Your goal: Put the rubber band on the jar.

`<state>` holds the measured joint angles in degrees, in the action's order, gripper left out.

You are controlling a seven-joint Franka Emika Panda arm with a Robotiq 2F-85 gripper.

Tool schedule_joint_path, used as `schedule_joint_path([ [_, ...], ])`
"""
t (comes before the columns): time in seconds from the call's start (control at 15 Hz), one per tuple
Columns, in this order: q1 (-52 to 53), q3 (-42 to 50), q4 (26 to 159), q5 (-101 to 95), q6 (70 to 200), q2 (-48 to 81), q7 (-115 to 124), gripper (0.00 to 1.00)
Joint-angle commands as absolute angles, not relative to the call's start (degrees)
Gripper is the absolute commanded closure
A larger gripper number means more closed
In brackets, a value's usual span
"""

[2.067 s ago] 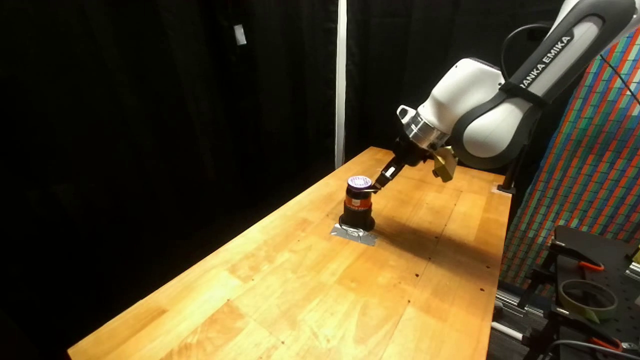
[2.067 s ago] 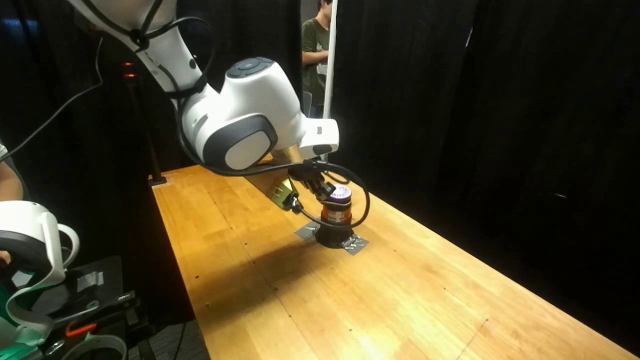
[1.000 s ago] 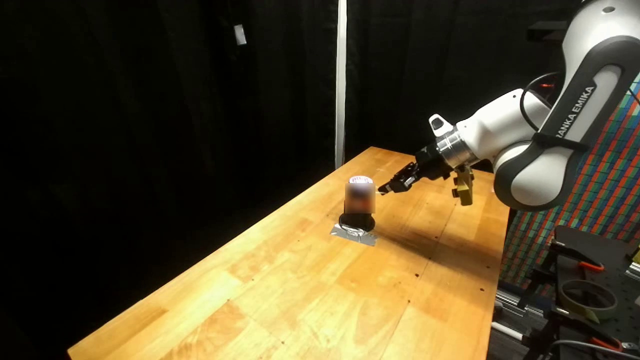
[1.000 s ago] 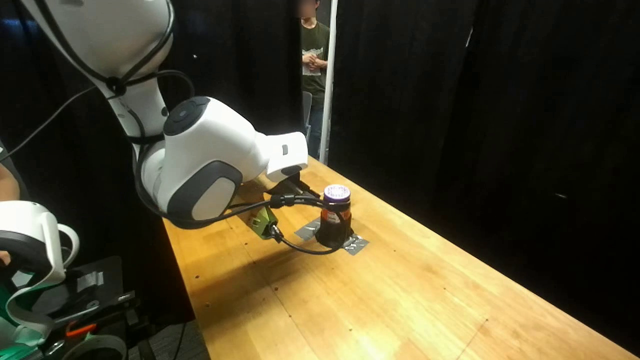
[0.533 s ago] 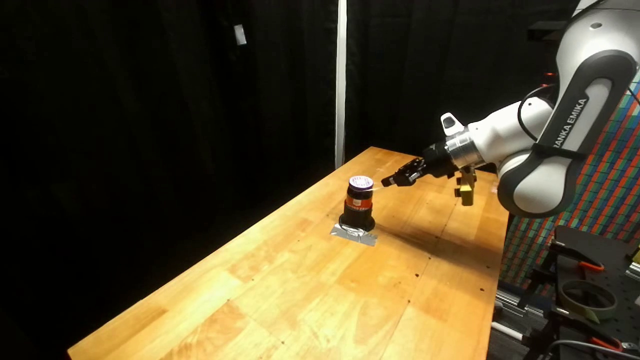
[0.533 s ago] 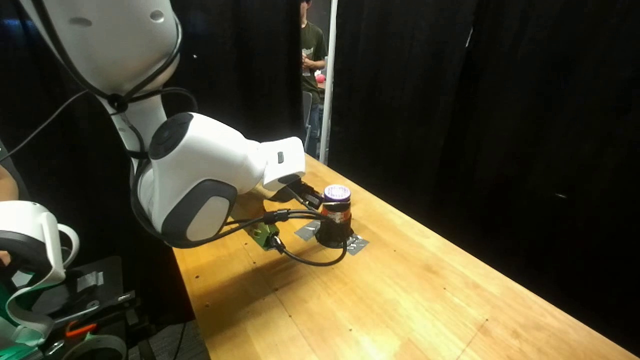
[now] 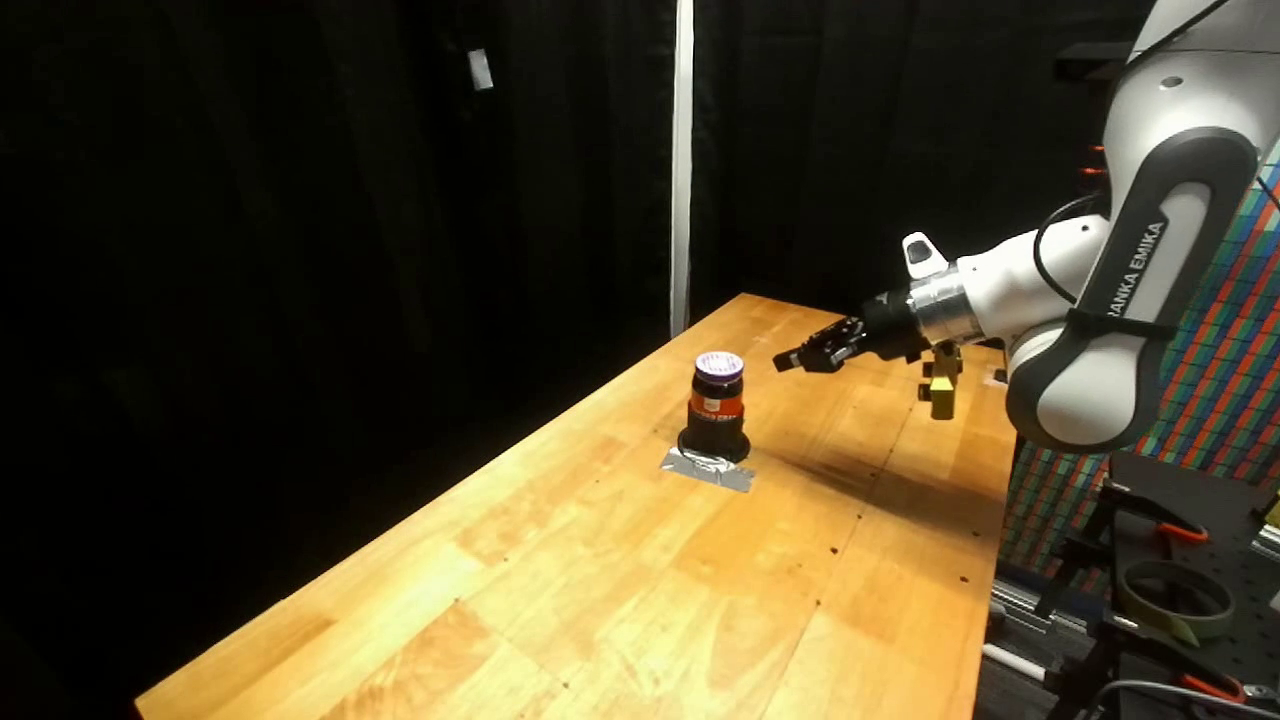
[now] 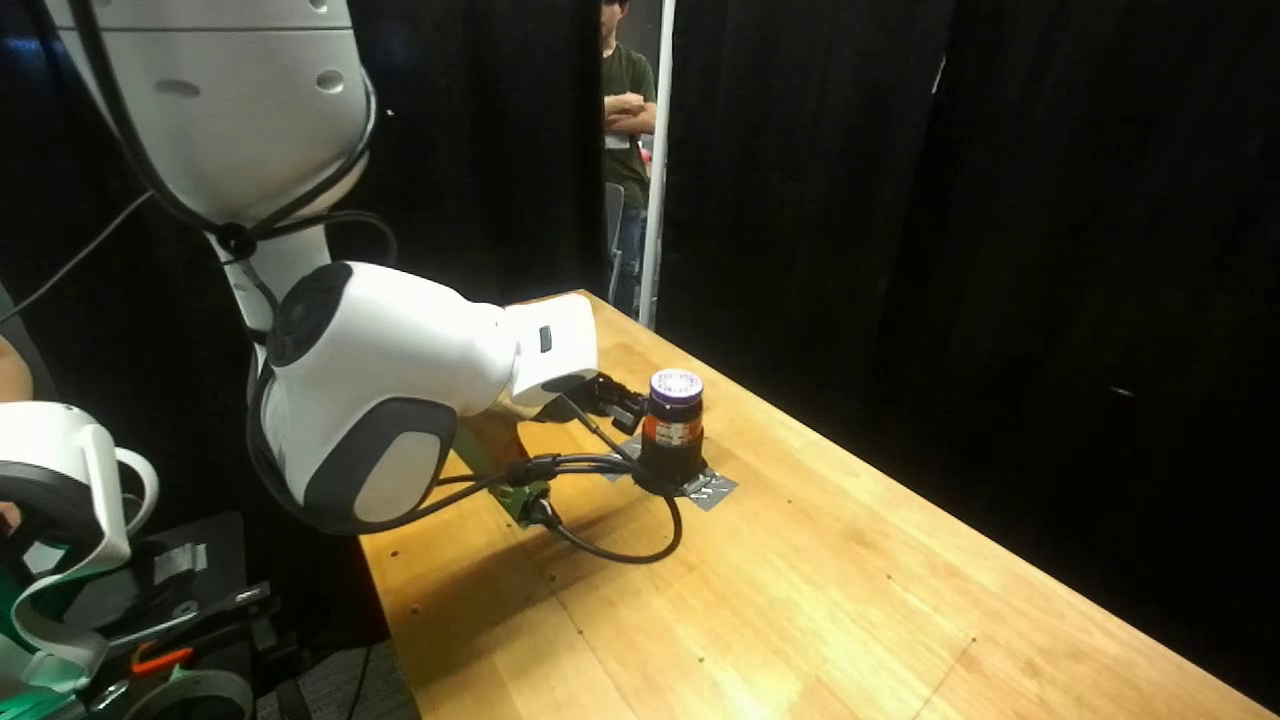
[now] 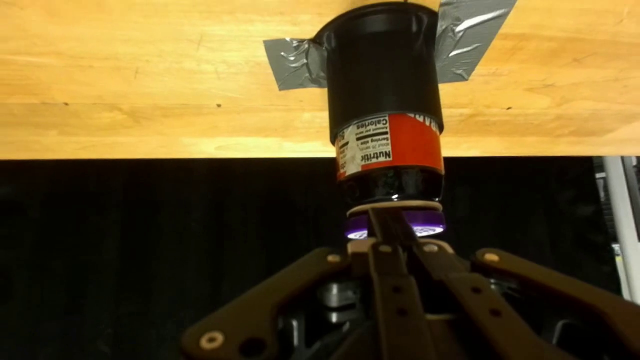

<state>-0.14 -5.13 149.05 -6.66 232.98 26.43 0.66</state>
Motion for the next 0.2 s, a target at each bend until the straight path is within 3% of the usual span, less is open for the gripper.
schedule_joint_path([
  [0.0,-0.39,-5.09,149.41,-8.95,231.32,26.36,3.13,0.93],
  [0.13,-1.99,-6.01,150.03,-12.22,228.76,26.29,6.21,0.78],
])
